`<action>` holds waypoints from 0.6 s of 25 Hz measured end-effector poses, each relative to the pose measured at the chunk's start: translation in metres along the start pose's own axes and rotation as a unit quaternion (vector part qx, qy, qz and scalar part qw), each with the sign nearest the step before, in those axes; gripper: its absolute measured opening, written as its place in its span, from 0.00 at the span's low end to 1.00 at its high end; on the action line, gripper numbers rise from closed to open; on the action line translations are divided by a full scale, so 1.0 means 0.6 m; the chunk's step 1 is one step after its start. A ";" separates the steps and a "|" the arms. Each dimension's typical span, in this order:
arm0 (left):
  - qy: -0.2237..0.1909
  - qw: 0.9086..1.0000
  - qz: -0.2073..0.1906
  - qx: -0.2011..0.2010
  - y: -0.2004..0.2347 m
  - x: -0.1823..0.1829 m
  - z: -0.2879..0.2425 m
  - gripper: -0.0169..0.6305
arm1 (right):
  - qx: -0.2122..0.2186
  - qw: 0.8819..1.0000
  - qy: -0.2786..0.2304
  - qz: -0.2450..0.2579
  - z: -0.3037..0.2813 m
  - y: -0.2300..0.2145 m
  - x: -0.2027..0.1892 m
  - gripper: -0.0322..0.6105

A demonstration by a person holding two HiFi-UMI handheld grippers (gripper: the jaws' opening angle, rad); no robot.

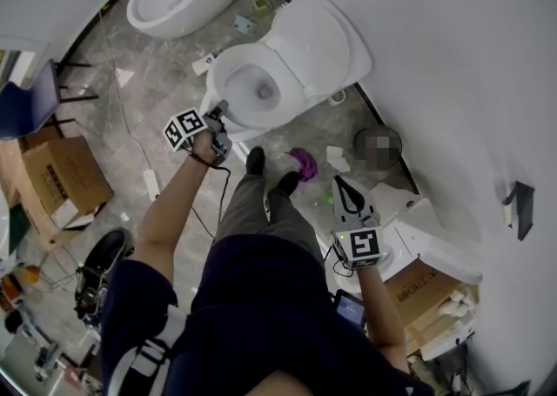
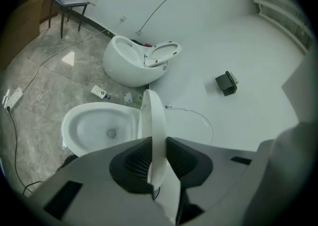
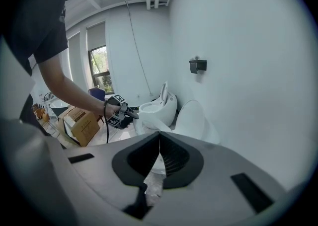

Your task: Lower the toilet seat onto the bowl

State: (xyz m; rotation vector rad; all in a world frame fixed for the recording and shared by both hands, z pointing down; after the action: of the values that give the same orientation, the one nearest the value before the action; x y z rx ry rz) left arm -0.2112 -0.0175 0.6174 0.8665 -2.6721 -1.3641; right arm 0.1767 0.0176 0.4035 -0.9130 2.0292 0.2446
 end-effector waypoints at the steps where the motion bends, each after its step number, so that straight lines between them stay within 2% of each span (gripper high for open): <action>1: 0.000 1.000 0.001 -0.001 0.004 0.000 0.001 0.18 | 0.001 1.000 0.002 0.001 -0.002 0.001 0.000 0.08; 15: -0.001 1.000 0.002 -0.003 0.056 -0.007 0.008 0.18 | 0.020 0.999 0.026 0.012 -0.032 0.015 -0.008 0.08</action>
State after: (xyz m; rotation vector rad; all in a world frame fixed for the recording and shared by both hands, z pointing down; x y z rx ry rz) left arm -0.2246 0.0036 0.6408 0.8589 -2.6676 -1.3714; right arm 0.1602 0.0172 0.4174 -0.8789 2.0862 0.1932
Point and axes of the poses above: the fingertips, and each gripper's own axes: z backward along the fingers, y to its left, x out of its top, the point moved 7 cm from there along z, backward along the fingers, and after that the axes turned 8 degrees about -z, right-handed, at the moved point
